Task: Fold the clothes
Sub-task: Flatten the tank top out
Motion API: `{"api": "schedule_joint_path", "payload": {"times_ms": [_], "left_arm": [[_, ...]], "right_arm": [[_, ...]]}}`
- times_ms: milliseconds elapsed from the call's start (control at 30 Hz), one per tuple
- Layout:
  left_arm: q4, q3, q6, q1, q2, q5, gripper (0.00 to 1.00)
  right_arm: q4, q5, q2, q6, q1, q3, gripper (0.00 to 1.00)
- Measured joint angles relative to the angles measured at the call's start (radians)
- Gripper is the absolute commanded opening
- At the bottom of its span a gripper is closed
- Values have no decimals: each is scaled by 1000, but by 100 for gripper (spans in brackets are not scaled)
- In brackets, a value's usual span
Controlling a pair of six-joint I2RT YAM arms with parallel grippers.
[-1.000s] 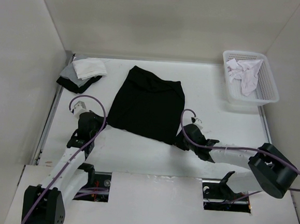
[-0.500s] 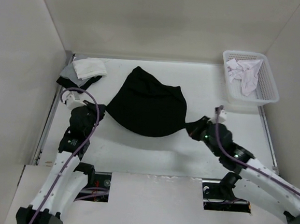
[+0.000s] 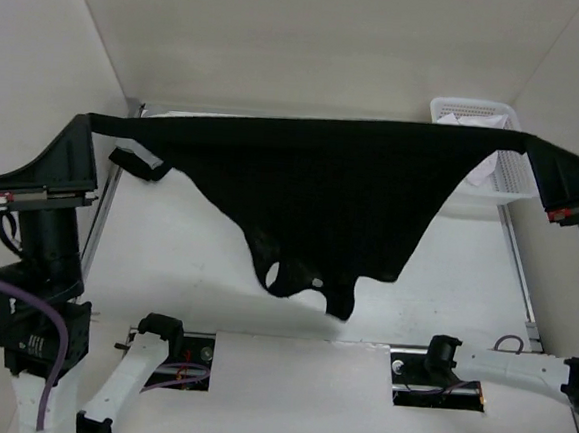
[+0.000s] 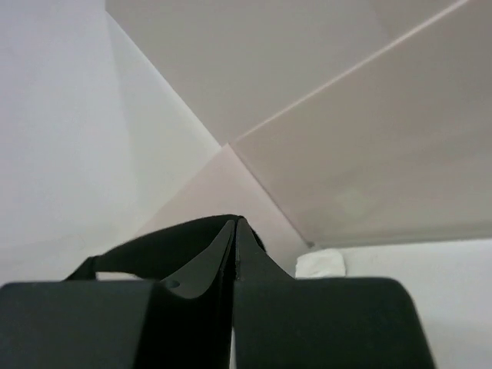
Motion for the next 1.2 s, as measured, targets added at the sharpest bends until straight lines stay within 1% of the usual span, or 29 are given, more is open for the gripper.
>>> {"api": "schedule_joint_path", "payload": {"times_ms": [100, 133, 200, 267, 400, 500, 567, 667, 733, 833, 967, 1033, 1133, 1200], "left_arm": [[18, 51, 14, 11, 10, -5, 0], [18, 52, 17, 14, 14, -9, 0], [21, 40, 22, 24, 33, -19, 0], [26, 7, 26, 34, 66, -31, 0], [55, -106, 25, 40, 180, -53, 0], [61, -183, 21, 40, 302, -69, 0], [64, -190, 18, 44, 408, -74, 0], [66, -163, 17, 58, 568, -73, 0], [54, -89, 17, 70, 665, -59, 0], [47, 43, 18, 95, 749, -29, 0], [71, 148, 28, 127, 733, -21, 0], [91, 153, 33, 136, 694, -22, 0], [122, 125, 34, 136, 625, -25, 0], [146, 60, 33, 129, 567, -28, 0]], "right_arm": [[11, 26, 74, -95, 19, 87, 1], [15, 27, 94, -118, 11, 93, 1], [16, 19, 140, -152, -47, 87, 1], [16, -15, 188, -162, -147, 62, 2], [16, -160, 282, -122, -395, -19, 3], [23, -303, 395, -60, -568, -32, 1], [33, -387, 497, -19, -657, -13, 1], [21, -488, 682, 27, -752, 79, 1], [-13, -541, 795, 53, -790, 183, 1], [-77, -593, 900, 77, -824, 359, 1], [-124, -635, 916, 92, -843, 565, 2], [-116, -653, 880, 94, -846, 606, 2], [-92, -670, 784, 97, -847, 554, 2], [-60, -674, 694, 100, -847, 434, 2]]}}
